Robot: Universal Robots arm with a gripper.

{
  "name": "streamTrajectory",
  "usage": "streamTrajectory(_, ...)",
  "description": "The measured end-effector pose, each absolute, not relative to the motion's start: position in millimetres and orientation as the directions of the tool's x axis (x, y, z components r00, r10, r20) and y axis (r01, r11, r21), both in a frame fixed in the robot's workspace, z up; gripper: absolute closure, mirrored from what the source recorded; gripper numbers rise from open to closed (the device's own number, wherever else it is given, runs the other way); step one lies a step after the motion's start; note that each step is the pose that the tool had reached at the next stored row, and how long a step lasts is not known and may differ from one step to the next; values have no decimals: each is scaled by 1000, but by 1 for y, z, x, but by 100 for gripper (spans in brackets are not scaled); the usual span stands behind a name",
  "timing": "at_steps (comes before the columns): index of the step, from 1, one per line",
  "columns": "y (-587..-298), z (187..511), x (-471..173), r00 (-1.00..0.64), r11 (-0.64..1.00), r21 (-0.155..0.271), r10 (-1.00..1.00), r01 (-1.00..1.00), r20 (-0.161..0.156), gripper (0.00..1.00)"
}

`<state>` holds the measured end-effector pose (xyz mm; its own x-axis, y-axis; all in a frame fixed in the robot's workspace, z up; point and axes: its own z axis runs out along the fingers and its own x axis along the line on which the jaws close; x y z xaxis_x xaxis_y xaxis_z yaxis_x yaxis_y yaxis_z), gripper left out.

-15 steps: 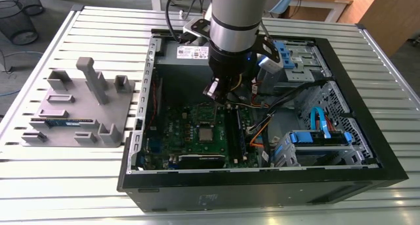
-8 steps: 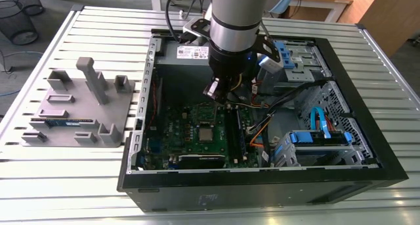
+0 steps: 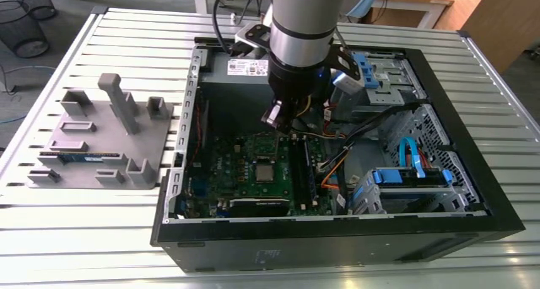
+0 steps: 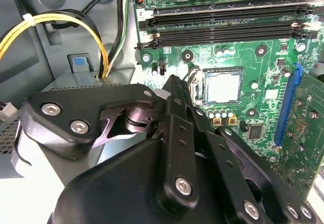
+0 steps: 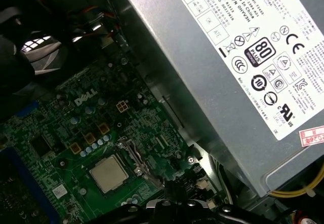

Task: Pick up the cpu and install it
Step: 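Close the cpu cover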

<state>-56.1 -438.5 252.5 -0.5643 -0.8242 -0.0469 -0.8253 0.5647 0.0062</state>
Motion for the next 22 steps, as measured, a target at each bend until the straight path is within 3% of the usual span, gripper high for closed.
streamTrajectory(22,-443,252,-57,-543,544,6,-838,-839,-47,89)
